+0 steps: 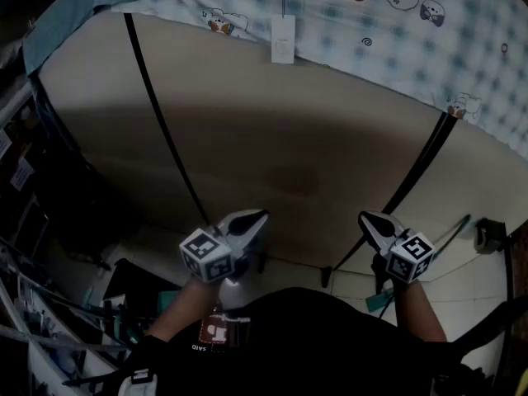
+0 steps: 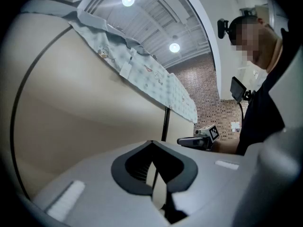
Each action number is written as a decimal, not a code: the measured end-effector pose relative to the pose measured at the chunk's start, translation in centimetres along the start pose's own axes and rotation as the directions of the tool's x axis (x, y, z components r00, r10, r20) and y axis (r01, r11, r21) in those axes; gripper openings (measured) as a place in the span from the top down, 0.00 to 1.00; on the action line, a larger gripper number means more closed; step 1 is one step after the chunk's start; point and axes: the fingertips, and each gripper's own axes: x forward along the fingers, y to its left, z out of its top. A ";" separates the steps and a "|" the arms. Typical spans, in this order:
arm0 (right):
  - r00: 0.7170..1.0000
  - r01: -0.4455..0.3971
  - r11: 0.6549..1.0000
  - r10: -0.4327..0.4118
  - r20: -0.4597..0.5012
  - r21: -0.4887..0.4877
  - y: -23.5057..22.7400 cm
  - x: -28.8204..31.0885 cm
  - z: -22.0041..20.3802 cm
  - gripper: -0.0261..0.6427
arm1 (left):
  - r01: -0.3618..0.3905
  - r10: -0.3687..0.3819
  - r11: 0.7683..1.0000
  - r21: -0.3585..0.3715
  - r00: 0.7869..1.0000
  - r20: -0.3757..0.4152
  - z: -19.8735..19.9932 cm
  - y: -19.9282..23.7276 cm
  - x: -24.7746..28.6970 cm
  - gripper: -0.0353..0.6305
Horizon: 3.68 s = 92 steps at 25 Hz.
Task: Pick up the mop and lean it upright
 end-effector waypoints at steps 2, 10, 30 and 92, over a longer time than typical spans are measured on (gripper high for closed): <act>1.000 0.005 1.000 -0.005 0.002 -0.004 -0.2 -0.4 0.2 0.94 | 0.007 -0.007 1.000 -0.027 1.000 -0.007 -0.5 -0.6 0.6 0.95; 0.998 0.068 0.998 -0.068 0.018 -0.004 1.4 -2.0 0.7 0.94 | 0.100 -0.100 0.994 -0.031 0.995 0.001 -1.4 0.3 1.1 0.95; 1.000 0.027 0.999 -0.026 0.011 -0.021 -8.4 -14.6 -0.9 0.94 | 0.092 -0.092 0.995 -0.037 0.996 0.007 -5.0 -11.9 12.7 0.95; 0.951 0.188 0.970 -0.140 -0.274 0.156 -41.4 -40.0 -25.0 0.69 | 0.301 -0.321 0.946 -0.122 0.923 -0.212 -20.2 -39.0 46.3 0.95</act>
